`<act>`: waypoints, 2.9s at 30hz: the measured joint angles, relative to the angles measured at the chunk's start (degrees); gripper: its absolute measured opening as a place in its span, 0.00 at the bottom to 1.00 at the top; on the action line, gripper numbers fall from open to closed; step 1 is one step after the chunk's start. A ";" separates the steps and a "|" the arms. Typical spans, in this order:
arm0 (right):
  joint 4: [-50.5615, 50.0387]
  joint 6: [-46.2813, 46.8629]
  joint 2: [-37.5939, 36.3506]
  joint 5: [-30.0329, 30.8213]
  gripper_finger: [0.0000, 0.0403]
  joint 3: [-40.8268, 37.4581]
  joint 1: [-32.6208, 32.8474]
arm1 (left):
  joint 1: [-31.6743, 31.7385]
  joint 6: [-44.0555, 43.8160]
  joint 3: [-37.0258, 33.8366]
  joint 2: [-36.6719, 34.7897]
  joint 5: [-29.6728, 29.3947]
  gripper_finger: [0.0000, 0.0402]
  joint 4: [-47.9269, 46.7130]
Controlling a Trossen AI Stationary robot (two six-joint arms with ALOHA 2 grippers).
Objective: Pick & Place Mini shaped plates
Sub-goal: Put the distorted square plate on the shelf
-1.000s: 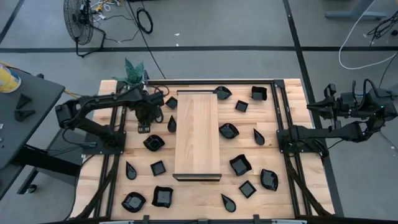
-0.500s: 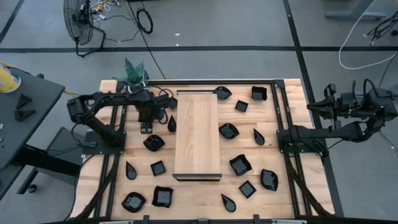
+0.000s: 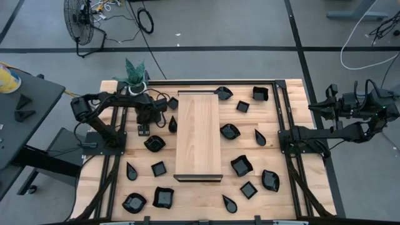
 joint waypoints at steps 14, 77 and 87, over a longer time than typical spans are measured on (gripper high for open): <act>0.00 -0.02 0.00 0.00 0.08 0.01 -0.01 | -0.04 -0.38 -0.55 0.00 -1.10 0.36 -0.86; 0.00 -0.01 0.00 0.01 0.08 0.01 -0.01 | -8.95 -4.85 34.76 -10.25 -5.82 0.02 -21.51; 0.02 0.00 0.00 0.02 0.08 0.02 0.00 | -15.14 -8.31 48.66 -6.09 -3.30 0.02 -21.35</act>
